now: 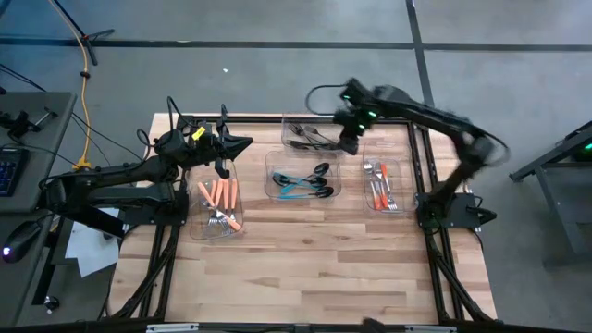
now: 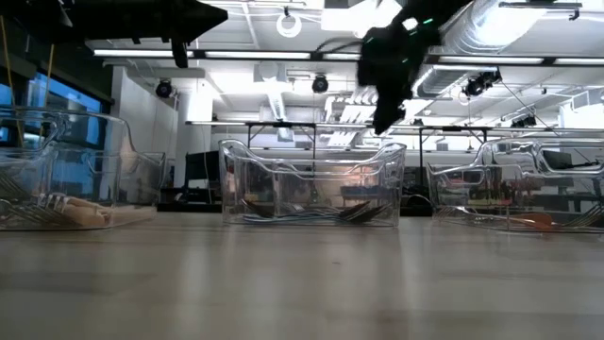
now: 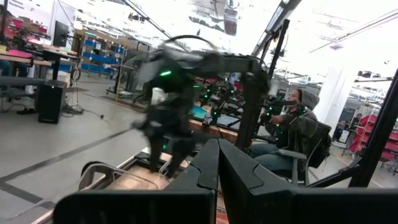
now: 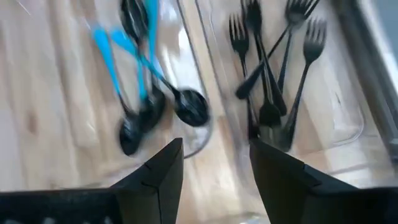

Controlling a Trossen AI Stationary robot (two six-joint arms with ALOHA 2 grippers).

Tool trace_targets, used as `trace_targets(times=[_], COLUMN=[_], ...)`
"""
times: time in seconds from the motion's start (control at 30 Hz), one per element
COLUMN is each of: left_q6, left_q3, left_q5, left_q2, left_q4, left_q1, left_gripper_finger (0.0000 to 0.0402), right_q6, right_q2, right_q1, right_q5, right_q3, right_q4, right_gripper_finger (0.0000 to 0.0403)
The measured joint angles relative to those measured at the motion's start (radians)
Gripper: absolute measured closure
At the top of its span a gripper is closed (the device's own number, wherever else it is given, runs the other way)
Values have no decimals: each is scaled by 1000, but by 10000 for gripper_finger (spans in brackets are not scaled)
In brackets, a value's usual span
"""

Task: Sort silverware by color (type)
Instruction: Return to Home Position

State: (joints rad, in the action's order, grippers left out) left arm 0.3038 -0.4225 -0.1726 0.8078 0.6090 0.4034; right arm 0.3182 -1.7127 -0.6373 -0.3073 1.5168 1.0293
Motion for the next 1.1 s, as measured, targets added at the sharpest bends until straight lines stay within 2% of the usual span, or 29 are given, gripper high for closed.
trace_targets(times=[0.13,0.3,0.43,0.53,0.6,0.9,1.0,1.1], left_q6=[-1,-1,-1,-27,-45,-45,-15,-19], left_q3=[0,0,0,0,0,0,-6,-32], left_q5=[0,0,0,-19,-40,-44,-38,-27], left_q2=[0,0,0,0,0,0,0,0], left_q4=[-2,-2,-5,-6,-7,-21,-32,-56], left_q1=[0,0,0,0,-2,-7,-21,-58], left_gripper_finger=[402,402,402,402,401,402,402,402], right_q6=[-195,-462,-577,-609,-634,-627,-633,-630], right_q2=[286,603,768,833,853,855,855,855], right_q1=[25,125,200,225,229,228,229,234], right_q5=[-53,-69,-43,-39,-37,-42,-44,-45], right_q3=[-297,-624,-816,-897,-921,-924,-923,-923], right_q4=[-264,-660,-1004,-1197,-1251,-1252,-1252,-1253], right_gripper_finger=[233,233,233,233,233,238,271,341])
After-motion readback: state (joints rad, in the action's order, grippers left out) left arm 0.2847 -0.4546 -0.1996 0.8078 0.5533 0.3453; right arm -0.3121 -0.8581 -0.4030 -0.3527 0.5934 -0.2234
